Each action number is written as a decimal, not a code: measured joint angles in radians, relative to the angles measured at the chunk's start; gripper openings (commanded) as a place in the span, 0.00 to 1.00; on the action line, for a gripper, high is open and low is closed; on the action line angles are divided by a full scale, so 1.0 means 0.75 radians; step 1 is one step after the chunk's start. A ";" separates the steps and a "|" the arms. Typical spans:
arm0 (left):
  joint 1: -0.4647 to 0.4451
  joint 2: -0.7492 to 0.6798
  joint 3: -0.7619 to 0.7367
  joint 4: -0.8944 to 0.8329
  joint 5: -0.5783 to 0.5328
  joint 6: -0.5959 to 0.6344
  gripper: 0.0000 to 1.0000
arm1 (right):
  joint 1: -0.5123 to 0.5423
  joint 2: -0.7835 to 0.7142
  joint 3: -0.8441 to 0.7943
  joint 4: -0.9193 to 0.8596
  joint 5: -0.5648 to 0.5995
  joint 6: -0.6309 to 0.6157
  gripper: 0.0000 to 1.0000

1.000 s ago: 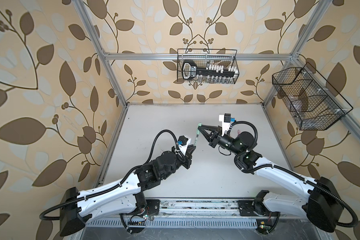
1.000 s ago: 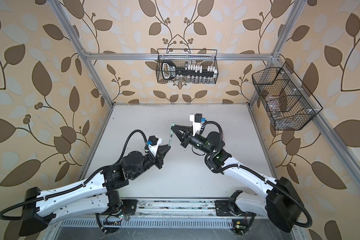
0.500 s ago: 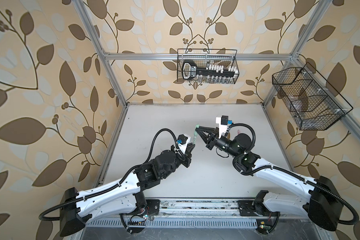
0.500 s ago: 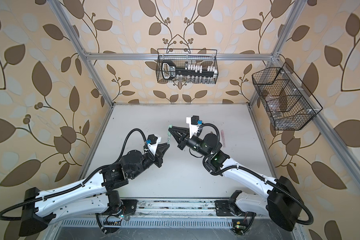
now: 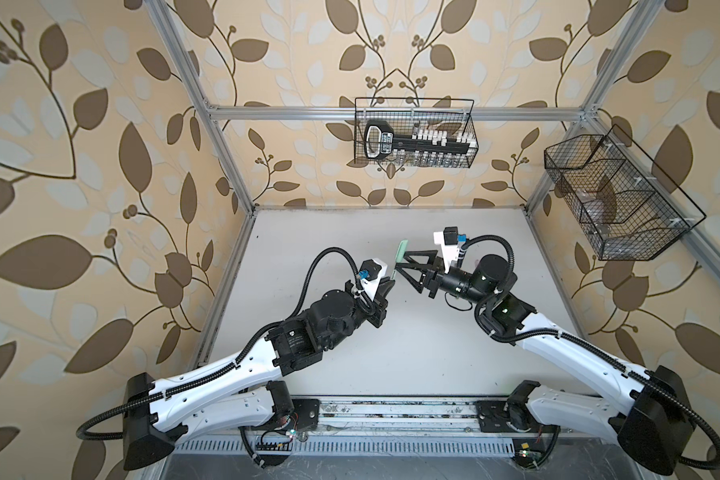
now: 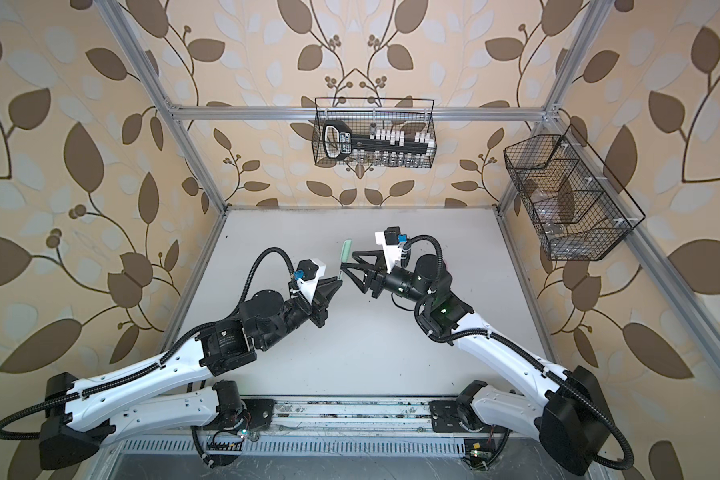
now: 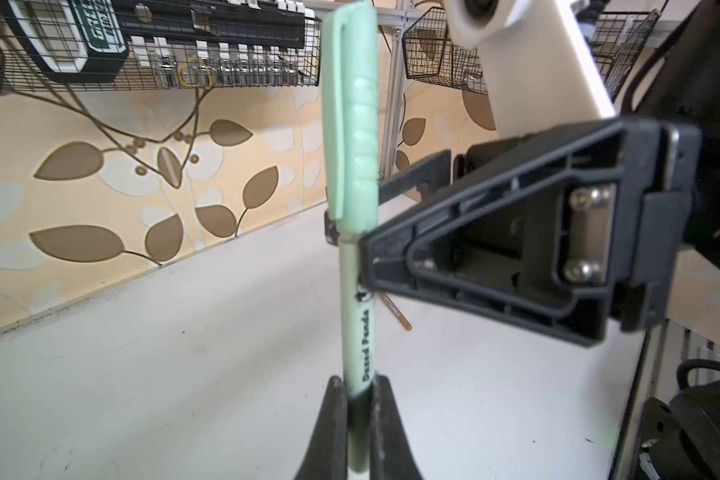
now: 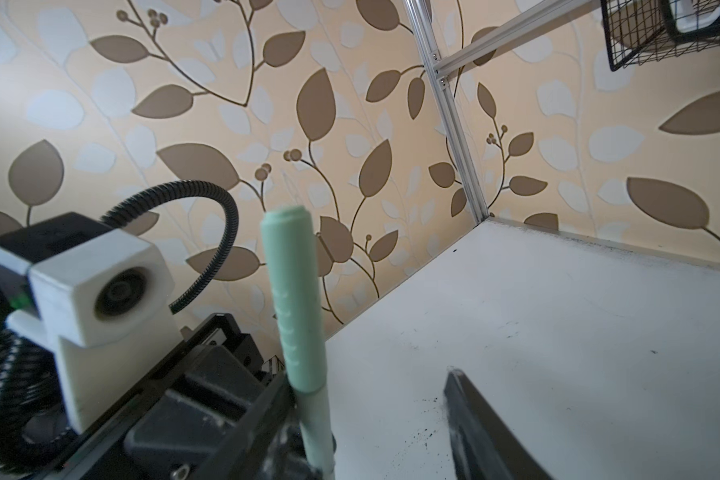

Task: Insert the pens into the pen caps
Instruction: 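Push the cap down over the pen with the right gripper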

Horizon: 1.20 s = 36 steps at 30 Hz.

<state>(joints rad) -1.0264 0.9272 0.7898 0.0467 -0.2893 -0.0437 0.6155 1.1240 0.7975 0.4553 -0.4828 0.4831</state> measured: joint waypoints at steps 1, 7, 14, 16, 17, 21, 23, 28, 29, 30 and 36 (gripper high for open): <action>0.000 0.004 0.000 -0.011 0.004 0.000 0.00 | -0.004 -0.009 0.017 -0.028 -0.032 -0.009 0.64; -0.001 0.050 0.003 -0.054 0.038 -0.010 0.00 | -0.005 -0.022 0.101 -0.140 -0.115 -0.058 0.65; -0.001 0.066 0.033 -0.083 0.073 -0.011 0.00 | -0.041 -0.008 0.115 -0.224 -0.126 -0.082 0.64; 0.000 0.066 0.035 -0.084 0.073 -0.010 0.00 | -0.042 -0.003 0.117 -0.240 -0.126 -0.088 0.62; -0.001 0.066 0.035 -0.086 0.073 -0.010 0.00 | -0.042 0.001 0.117 -0.245 -0.128 -0.089 0.61; 0.000 0.066 0.035 -0.092 0.073 -0.010 0.00 | -0.043 0.024 0.117 -0.243 -0.161 -0.086 0.55; 0.000 0.066 0.035 -0.092 0.072 -0.009 0.00 | -0.038 0.038 0.117 -0.245 -0.168 -0.092 0.53; 0.000 0.067 0.035 -0.093 0.067 -0.007 0.00 | -0.038 0.064 0.117 -0.244 -0.189 -0.095 0.46; 0.000 0.067 0.035 -0.093 0.067 -0.006 0.00 | -0.038 0.071 0.117 -0.244 -0.193 -0.092 0.45; 0.000 0.067 0.035 -0.093 0.067 -0.004 0.00 | -0.038 0.075 0.117 -0.243 -0.195 -0.094 0.44; 0.000 0.076 0.035 -0.095 0.067 0.004 0.00 | -0.038 0.102 0.125 -0.241 -0.215 -0.079 0.18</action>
<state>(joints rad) -1.0264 0.9844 0.8162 -0.0242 -0.2390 -0.0406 0.5869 1.2003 0.8909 0.2745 -0.6441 0.4240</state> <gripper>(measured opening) 0.087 0.273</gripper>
